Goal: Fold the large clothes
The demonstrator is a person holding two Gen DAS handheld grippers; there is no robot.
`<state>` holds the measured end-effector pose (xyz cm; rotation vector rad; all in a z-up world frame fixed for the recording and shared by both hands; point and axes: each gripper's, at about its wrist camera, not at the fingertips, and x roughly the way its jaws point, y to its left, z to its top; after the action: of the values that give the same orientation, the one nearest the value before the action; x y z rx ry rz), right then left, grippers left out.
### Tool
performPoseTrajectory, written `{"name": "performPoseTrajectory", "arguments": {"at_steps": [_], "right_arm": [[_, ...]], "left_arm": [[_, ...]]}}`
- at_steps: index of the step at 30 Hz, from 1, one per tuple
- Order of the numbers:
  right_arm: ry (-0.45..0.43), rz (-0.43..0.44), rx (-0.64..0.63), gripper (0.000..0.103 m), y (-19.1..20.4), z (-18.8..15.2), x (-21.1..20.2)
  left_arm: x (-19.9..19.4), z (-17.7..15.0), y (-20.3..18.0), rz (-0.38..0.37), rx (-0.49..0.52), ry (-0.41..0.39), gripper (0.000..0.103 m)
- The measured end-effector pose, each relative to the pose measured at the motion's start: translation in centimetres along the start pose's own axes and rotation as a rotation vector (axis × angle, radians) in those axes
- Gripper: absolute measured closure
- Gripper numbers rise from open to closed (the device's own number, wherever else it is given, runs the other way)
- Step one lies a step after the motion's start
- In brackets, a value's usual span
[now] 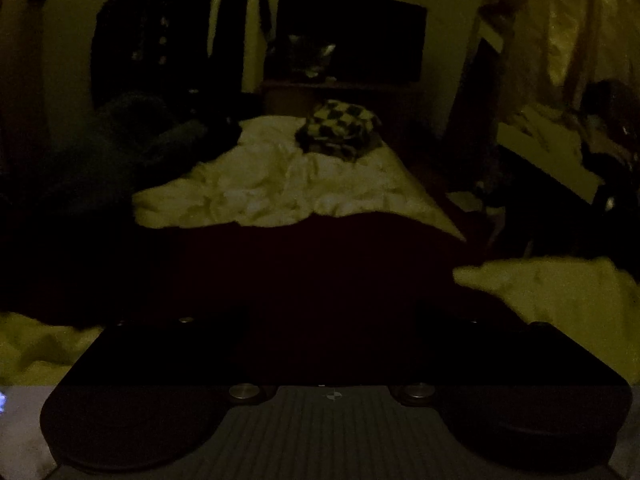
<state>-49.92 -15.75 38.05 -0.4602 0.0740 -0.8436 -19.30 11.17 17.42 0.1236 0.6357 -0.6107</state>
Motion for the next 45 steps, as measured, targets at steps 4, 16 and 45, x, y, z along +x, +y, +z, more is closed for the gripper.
{"name": "performPoseTrajectory", "arguments": {"at_steps": [4, 16, 45], "right_arm": [[0.071, 0.136, 0.070, 0.003, 0.3, 1.6, 0.4], [0.727, 0.601, 0.915, 0.009, 12.9, -24.8, 14.2], [0.767, 0.220, 1.976, 0.091, 12.0, -43.8, 20.5]], "left_arm": [[4.0, 2.0, -1.3, -0.076, -0.080, 0.007, 0.000], [9.7, -1.0, -3.2, 0.022, 0.039, 0.244, 0.000], [12.8, -1.5, -3.9, 0.029, -0.030, 0.310, 0.000]]}}
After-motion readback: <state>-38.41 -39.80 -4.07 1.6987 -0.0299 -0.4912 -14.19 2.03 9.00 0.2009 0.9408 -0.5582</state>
